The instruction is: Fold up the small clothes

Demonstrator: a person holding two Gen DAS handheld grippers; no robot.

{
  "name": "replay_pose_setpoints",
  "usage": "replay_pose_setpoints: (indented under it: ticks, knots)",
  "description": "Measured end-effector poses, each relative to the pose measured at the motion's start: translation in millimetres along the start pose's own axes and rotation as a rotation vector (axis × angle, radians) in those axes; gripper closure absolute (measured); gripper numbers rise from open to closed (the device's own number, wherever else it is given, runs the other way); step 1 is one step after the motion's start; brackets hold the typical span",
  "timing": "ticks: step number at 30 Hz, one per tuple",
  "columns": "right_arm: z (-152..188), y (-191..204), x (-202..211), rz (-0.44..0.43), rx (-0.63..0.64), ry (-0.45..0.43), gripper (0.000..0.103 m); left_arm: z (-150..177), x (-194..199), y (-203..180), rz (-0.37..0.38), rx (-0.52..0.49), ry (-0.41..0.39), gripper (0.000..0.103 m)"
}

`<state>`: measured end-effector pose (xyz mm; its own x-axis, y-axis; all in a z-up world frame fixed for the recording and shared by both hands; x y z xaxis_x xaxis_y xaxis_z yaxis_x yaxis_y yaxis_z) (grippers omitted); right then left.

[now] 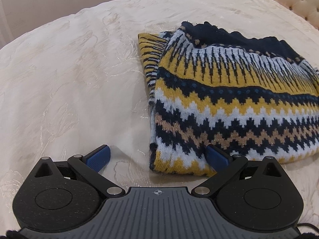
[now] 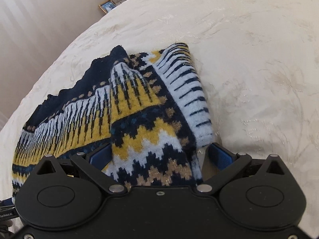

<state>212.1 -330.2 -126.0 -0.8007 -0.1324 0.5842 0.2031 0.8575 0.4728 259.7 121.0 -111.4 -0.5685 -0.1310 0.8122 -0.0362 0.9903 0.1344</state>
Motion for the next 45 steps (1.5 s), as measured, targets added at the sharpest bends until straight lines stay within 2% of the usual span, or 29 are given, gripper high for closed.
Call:
replay_pose_setpoints:
  ticks: [3, 5, 6, 8, 12, 19, 23, 27, 30, 35, 38, 41, 45]
  knots:
    - [-3.9, -1.8, 3.8, 0.023, -0.012, -0.012, 0.015, -2.0, 2.6, 2.4, 0.017, 0.007, 0.011, 0.001]
    - [-6.4, -4.1, 6.6, 0.037, -0.022, -0.018, 0.032, -3.1, 12.1, 6.1, 0.022, 0.038, 0.0, 0.011]
    - [-6.9, -6.8, 8.4, 0.026, -0.042, -0.023, 0.034, -3.7, 18.4, 7.5, 0.023, 0.052, -0.008, 0.019]
    - [-6.9, -9.9, 9.3, 0.018, -0.069, -0.027, 0.037, -6.1, 35.9, 8.2, 0.016, 0.077, -0.037, 0.021]
    - [-6.0, -8.2, 9.1, 0.015, -0.065, -0.027, 0.037, -25.2, 67.3, -2.2, 0.054, 0.092, -0.111, 0.02]
    - [-6.8, -13.1, 11.2, -0.037, -0.102, -0.017, 0.035, -81.6, 63.1, -55.2, 0.155, 0.089, -0.078, 0.02]
    - [-6.9, -9.9, 11.6, -0.036, -0.07, -0.004, 0.031, -98.2, 41.2, -96.8, 0.123, 0.025, -0.062, 0.02]
    - [-6.3, -6.3, 9.3, -0.051, -0.021, 0.01, 0.026, -99.7, 16.3, -128.3, 0.105, -0.055, -0.029, 0.02]
    - [-6.2, -6.4, 7.0, -0.073, -0.009, 0.009, 0.022, -94.8, -4.5, -143.1, 0.079, -0.103, 0.03, 0.02]
    - [-9.3, -13.9, 8.3, -0.114, -0.038, -0.005, 0.018, -87.4, -22.6, -152.9, 0.039, -0.163, 0.052, 0.012]
    - [-11.7, -23.1, 9.0, -0.166, -0.09, -0.024, 0.012, -87.2, -24.2, -153.8, 0.047, -0.163, 0.068, 0.011]
    - [-17.8, -29.4, 11.8, -0.19, -0.145, -0.056, 0.013, -86.3, -25.3, -153.7, 0.057, -0.159, 0.068, 0.01]
    - [-30.1, -28.8, 40.0, -0.121, -0.137, -0.232, 0.02, -85.9, -26.2, -151.4, 0.066, -0.154, 0.057, 0.008]
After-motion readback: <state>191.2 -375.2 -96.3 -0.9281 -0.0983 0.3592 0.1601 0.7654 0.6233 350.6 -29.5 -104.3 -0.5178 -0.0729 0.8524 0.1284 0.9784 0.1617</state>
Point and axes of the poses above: each gripper's, at about its wrist camera, not at the fingertips, and x roughly against the way its jaws point, y to its left, z to its underside, the point moved 2 cm from there along -x, roughly the way its jaws point, and after that the axes turned 10 degrees about -z, right-handed, at the moved point
